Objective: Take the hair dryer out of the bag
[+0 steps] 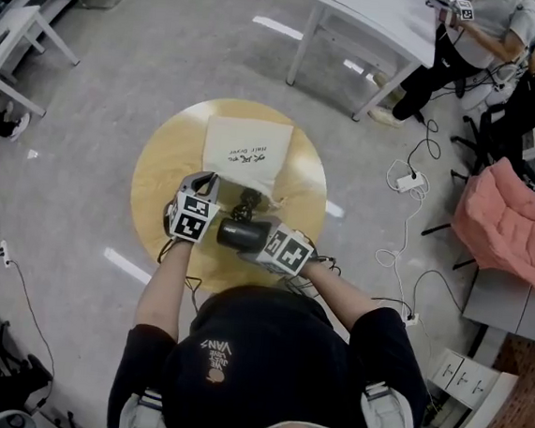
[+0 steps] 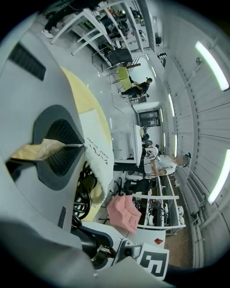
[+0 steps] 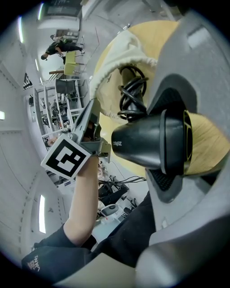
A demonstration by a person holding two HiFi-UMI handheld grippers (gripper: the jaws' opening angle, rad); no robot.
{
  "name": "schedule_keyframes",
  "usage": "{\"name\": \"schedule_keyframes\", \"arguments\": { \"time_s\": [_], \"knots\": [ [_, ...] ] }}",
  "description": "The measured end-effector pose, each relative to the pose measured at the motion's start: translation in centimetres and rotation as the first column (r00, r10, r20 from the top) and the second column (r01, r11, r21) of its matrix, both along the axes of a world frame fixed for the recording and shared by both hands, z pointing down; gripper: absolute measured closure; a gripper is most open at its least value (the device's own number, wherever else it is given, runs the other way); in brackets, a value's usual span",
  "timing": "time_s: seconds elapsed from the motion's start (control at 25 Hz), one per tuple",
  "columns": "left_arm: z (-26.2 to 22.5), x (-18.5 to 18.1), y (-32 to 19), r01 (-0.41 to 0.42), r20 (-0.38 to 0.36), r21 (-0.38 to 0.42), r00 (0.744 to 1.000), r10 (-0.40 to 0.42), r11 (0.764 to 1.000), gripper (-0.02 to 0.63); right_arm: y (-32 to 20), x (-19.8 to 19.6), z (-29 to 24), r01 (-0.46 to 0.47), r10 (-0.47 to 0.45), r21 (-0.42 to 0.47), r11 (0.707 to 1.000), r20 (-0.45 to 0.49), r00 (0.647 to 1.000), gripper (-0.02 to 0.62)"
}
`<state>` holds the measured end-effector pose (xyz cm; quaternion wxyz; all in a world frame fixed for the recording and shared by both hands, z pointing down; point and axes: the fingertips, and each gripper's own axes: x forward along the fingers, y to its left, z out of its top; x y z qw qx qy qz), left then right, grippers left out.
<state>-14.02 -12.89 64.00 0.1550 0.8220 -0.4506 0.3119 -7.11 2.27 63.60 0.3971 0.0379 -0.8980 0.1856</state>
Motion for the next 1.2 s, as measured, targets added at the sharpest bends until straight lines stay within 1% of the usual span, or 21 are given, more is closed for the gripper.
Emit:
{"name": "schedule_keyframes", "arguments": {
  "time_s": [0.36,0.6,0.84,1.2],
  "knots": [
    [-0.2,0.0,-2.6,-0.036,0.0,-0.008,0.999,0.036,0.999,0.574,1.2,-0.3,-0.2,-0.017,0.017,0.003,1.0,-0.003,1.0,0.247],
    [0.4,0.5,-2.8,-0.054,-0.011,-0.015,0.998,0.054,0.998,0.574,2.9,-0.5,0.7,-0.02,0.02,0.009,1.0,-0.012,1.0,0.247],
    [0.6,0.4,-3.0,-0.066,-0.008,-0.005,0.998,0.066,0.998,0.574,3.7,-1.0,1.7,0.028,-0.025,0.065,0.998,-0.043,0.999,0.247],
    [0.3,0.4,-2.7,-0.074,-0.028,0.022,0.997,0.075,0.997,0.574,4.3,-1.2,3.2,0.031,-0.023,0.109,0.994,-0.068,0.997,0.247]
  ]
}}
